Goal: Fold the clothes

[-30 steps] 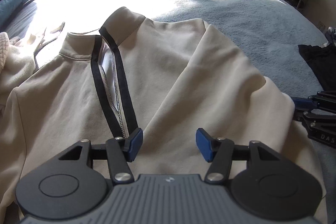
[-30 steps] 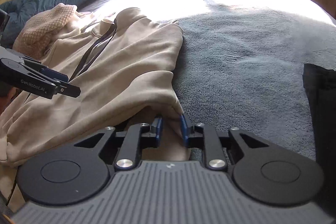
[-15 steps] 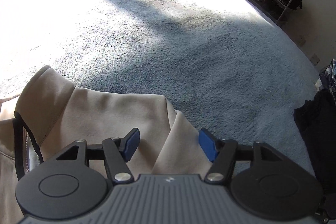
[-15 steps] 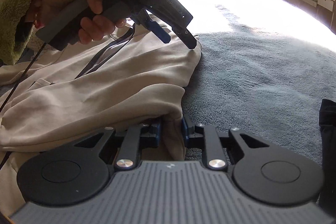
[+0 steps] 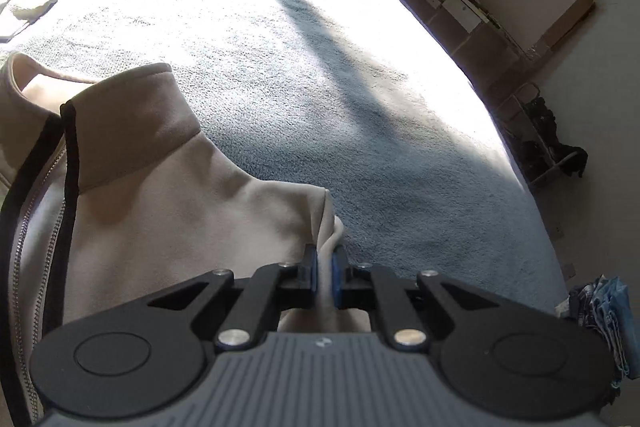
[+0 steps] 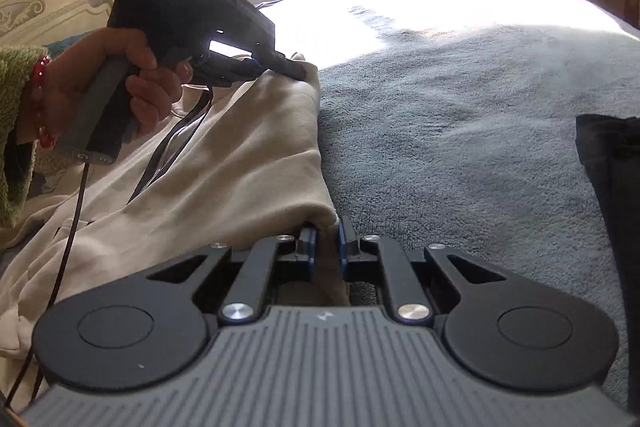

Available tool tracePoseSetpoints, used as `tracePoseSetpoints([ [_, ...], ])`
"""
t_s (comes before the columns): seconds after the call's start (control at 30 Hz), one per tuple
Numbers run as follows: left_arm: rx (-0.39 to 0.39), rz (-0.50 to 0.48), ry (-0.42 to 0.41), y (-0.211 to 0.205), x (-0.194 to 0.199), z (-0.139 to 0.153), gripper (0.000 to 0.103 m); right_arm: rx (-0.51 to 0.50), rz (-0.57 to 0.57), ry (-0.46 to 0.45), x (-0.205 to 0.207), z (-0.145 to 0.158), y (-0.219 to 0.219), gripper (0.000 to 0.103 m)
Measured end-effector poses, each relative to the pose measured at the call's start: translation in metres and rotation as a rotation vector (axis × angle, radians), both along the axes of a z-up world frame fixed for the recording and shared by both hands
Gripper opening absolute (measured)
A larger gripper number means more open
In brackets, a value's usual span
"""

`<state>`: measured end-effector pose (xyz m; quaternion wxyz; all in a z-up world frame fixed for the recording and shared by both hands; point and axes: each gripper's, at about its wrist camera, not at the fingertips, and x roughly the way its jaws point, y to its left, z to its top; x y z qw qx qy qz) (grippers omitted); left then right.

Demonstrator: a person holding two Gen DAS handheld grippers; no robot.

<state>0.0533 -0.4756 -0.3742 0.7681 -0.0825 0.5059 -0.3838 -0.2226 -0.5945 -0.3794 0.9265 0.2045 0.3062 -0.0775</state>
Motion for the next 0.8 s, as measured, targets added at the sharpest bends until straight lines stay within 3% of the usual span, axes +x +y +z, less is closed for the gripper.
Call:
tracePoseSetpoints([
  [0.17, -0.127, 0.117, 0.156, 0.016, 0.013, -0.024, 0.008, 0.191, -0.070, -0.003, 0.001, -0.013, -0.019, 0.008],
  [0.47, -0.154, 0.103, 0.175, 0.005, 0.017, -0.037, 0.008, -0.103, 0.115, -0.058, 0.013, 0.009, 0.002, 0.014],
  [0.63, -0.243, 0.151, 0.307, 0.015, 0.021, -0.058, 0.011, 0.250, -0.111, -0.023, -0.007, -0.018, -0.030, 0.011],
  [0.73, -0.302, 0.186, 0.388, 0.020, 0.028, -0.066, 0.018, 0.406, -0.169, -0.041, -0.018, -0.020, -0.040, 0.014],
  [0.8, -0.319, 0.202, 0.395, 0.021, 0.032, -0.063, 0.030, 0.431, -0.182, -0.031, -0.024, -0.017, -0.044, 0.020],
])
